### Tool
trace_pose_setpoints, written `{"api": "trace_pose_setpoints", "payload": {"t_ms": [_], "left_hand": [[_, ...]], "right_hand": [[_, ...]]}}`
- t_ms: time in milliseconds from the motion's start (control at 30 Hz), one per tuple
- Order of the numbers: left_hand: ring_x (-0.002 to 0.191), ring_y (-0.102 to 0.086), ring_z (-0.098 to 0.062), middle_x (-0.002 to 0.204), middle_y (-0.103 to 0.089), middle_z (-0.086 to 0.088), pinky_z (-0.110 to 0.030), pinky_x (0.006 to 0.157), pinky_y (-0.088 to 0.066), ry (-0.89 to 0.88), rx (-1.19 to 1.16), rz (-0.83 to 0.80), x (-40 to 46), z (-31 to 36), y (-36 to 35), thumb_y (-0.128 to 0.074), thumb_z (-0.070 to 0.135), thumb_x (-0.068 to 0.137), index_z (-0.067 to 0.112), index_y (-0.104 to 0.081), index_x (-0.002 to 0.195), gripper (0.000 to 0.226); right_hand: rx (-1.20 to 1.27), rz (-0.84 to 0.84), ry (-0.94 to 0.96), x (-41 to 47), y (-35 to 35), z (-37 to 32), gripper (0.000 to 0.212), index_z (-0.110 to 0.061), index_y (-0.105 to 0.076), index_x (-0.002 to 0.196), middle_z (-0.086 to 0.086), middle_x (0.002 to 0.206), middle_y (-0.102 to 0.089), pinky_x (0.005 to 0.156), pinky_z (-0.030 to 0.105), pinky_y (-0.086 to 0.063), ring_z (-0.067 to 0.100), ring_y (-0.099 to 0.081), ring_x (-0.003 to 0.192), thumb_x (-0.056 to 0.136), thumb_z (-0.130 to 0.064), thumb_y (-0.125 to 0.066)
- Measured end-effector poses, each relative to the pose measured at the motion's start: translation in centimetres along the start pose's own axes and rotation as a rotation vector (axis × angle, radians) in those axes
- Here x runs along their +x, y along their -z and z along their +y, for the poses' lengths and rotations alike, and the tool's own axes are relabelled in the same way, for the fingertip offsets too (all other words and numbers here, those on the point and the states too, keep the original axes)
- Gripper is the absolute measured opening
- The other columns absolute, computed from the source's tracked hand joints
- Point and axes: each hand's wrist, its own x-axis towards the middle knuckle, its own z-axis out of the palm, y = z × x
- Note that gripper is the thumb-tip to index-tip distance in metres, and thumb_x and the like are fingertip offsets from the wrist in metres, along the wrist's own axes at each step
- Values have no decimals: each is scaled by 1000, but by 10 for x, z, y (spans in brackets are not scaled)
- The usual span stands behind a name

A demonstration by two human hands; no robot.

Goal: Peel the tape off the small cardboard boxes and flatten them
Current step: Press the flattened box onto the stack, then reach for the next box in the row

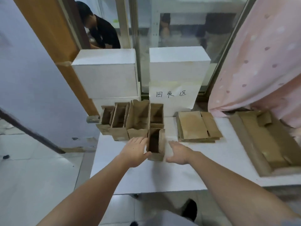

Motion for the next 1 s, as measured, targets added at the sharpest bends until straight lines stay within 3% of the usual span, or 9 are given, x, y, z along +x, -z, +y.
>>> {"api": "trace_pose_setpoints", "payload": {"t_ms": [100, 333, 567, 667, 800, 1000], "left_hand": [[154, -27, -24, 167, -30, -1, -40, 126, -19, -21, -34, -24, -1, -4, -13, -41, 58, 106, 20, -25, 162, 69], [158, -18, -24, 172, -16, -3, -38, 128, -15, -19, -161, -42, 2, -14, -53, -43, 55, 105, 21, -6, 165, 79], [132, -56, -25, 158, -47, -8, -36, 110, -47, 15, -404, -99, 11, -2, -81, -56, 34, 104, 35, 20, 161, 94], [122, -62, -23, 151, -54, -7, -34, 99, -52, 5, -396, -29, 3, 11, -73, -53, 24, 105, 35, 18, 162, 92], [130, -58, -20, 154, -50, -3, -35, 103, -52, -22, -443, 34, -5, 21, -60, -54, 18, 105, 45, 11, 162, 90], [125, -56, -12, 146, -48, 6, -23, 99, -47, 34, -554, 154, -18, 32, -37, -55, 24, 107, 42, -13, 163, 72]], "right_hand": [[97, -2, -77, -7, -25, -2, 98, -15, -2, 163, 5, 170, -7, 122, 39, -25, 24, -17, 155, 93, -54, -59], [272, 42, -150, 3, -49, -9, 94, -29, 5, 162, 1, 170, -12, 117, 38, -33, 26, -30, 150, 97, -45, -60], [449, 58, -101, 31, -67, -31, 91, -32, 2, 162, -4, 170, -9, 119, 36, -32, 25, -30, 150, 98, -34, -62], [546, 157, -133, 20, -76, -32, 87, -31, -8, 163, -3, 166, -26, 115, 34, -37, 24, -38, 146, 97, -26, -64], [644, 296, -170, -6, -81, -29, 74, -33, -24, 160, 1, 152, -50, 111, 35, -44, 22, -49, 137, 99, -24, -64], [838, 530, -195, -39, -84, -33, 44, -35, -49, 142, -11, 126, -69, 101, 33, -54, 10, -63, 120, 100, -27, -62]]}}
